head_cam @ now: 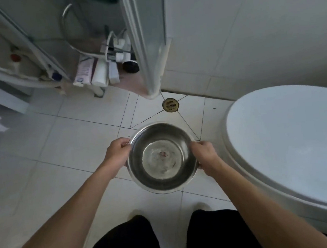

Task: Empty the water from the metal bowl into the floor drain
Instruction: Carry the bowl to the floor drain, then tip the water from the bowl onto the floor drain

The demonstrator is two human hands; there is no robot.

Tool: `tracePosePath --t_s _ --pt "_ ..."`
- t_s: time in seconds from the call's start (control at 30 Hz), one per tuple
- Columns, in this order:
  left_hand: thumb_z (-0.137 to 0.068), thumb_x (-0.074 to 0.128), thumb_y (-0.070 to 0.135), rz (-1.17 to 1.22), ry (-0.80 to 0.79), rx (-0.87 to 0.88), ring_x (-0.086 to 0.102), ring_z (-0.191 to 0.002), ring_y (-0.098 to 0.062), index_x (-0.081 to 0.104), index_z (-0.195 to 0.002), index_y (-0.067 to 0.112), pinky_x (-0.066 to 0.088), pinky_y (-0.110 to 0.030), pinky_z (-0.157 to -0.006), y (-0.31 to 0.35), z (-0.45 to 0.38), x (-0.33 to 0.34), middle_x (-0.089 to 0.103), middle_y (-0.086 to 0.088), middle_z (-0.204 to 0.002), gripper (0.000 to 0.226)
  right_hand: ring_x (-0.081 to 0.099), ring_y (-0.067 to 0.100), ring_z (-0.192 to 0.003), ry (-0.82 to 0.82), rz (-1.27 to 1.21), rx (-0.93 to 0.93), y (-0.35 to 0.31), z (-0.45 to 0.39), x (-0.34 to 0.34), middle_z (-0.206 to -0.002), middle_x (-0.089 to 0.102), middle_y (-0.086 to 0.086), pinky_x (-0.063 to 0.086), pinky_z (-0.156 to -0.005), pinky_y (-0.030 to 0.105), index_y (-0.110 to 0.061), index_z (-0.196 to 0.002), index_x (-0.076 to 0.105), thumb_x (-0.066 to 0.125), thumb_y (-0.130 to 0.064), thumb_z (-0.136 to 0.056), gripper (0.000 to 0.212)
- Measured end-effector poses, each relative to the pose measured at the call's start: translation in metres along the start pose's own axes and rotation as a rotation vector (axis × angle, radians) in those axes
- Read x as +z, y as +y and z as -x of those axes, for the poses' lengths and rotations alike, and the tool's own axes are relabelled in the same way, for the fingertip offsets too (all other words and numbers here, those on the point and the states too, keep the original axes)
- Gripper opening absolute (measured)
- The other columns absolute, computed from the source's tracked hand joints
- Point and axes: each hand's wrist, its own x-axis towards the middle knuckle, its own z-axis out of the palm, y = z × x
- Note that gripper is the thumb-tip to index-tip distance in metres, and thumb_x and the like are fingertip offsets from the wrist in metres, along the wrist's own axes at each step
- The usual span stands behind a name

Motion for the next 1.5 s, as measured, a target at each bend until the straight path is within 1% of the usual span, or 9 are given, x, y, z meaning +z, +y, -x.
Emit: tracePosePath --t_s 0.1,0.3,0.43,0.6,0.73,0.8,0.93,1.3,1.5 --pt "-0.089 0.056 0.002 -0.003 -0.024 0.004 0.063 -0.062 -0.025 0.073 -0.09 0.013 0.055 -0.03 -0.053 -0.036 -0.038 0.019 0.072 -0.011 -0.082 0.02 0.06 0.02 -0.06 -0.043 0.06 -0.001 0.014 -0.049 0.021 -0.068 0.058 0.006 0.051 -0.055 0.031 -0.006 -0.082 0.063 0.054 -0.025 -0.098 0.027" --pt "-0.09 0.056 0.001 0.042 -0.026 -0.011 0.061 -0.064 -0.026 0.073 -0.101 0.005 0.062 -0.045 -0.068 -0.081 -0.12 0.065 0.068 -0.011 -0.079 0.021 0.063 0.021 -0.061 -0.038 0.181 0.025 0.027 -0.145 0.044 -0.077 0.063 0.01 0.05 -0.045 0.027 0.001 -0.11 0.066 0.056 -0.019 -0.094 0.028" --pt "-0.089 0.057 0.001 0.051 -0.012 -0.004 0.062 -0.063 -0.025 0.072 -0.103 0.007 0.058 -0.034 -0.059 -0.095 -0.175 0.085 0.067 -0.01 -0.078 0.021 0.066 0.026 -0.078 -0.031 0.172 0.005 0.03 -0.196 0.057 -0.089 0.066 0.013 0.058 -0.068 0.038 -0.002 -0.109 0.065 0.055 -0.019 -0.094 0.025" --pt "-0.09 0.057 0.0 0.038 -0.023 0.033 0.065 -0.064 -0.027 0.073 -0.099 0.007 0.059 -0.034 -0.057 -0.101 -0.233 0.106 0.068 -0.013 -0.082 0.02 0.063 0.022 -0.07 -0.024 0.207 -0.006 0.028 -0.253 0.061 -0.08 0.064 0.01 0.052 -0.056 0.033 -0.006 -0.095 0.064 0.058 -0.014 -0.095 0.01" --pt "-0.09 0.058 0.0 0.023 0.001 0.052 0.066 -0.065 -0.028 0.074 -0.095 0.006 0.058 -0.034 -0.057 -0.1 -0.275 0.114 0.069 -0.013 -0.081 0.017 0.06 0.024 -0.074 -0.101 0.177 -0.031 0.016 -0.291 0.057 -0.08 0.06 0.012 0.06 -0.076 0.041 -0.006 -0.082 0.058 0.054 -0.004 -0.095 0.014" --pt "-0.089 0.056 -0.001 -0.001 0.014 0.058 0.065 -0.063 -0.028 0.072 -0.088 0.007 0.057 -0.032 -0.055 -0.1 -0.292 0.118 0.069 -0.012 -0.078 0.018 0.061 0.025 -0.077 -0.111 0.175 -0.041 0.013 -0.307 0.057 -0.083 0.061 0.013 0.06 -0.078 0.043 -0.005 -0.084 0.058 0.052 -0.002 -0.096 0.013" --pt "-0.09 0.054 0.0 -0.025 0.026 0.067 0.065 -0.06 -0.027 0.069 -0.078 0.01 0.057 -0.031 -0.054 -0.099 -0.311 0.125 0.069 -0.013 -0.076 0.021 0.062 0.026 -0.079 -0.097 0.148 -0.052 0.019 -0.332 0.06 -0.085 0.062 0.012 0.06 -0.077 0.042 -0.005 -0.086 0.06 0.053 -0.002 -0.094 0.01" --pt "-0.088 0.057 -0.003 -0.047 0.035 0.098 0.066 -0.063 -0.026 0.068 -0.085 0.015 0.057 -0.032 -0.053 -0.088 -0.332 0.137 0.071 -0.012 -0.081 0.022 0.061 0.024 -0.067 0.036 0.097 -0.072 0.028 -0.364 0.062 -0.073 0.061 0.012 0.059 -0.062 0.038 -0.003 -0.071 0.057 0.054 0.004 -0.093 0.023" --pt "-0.09 0.057 -0.001 -0.104 0.039 0.091 0.067 -0.065 -0.029 0.069 -0.085 0.008 0.057 -0.033 -0.052 -0.091 -0.335 0.135 0.072 -0.018 -0.087 0.016 0.06 0.022 -0.062 0.049 0.134 -0.084 0.032 -0.362 0.067 -0.069 0.061 0.011 0.057 -0.056 0.034 -0.002 -0.071 0.058 0.055 0.004 -0.094 0.024"
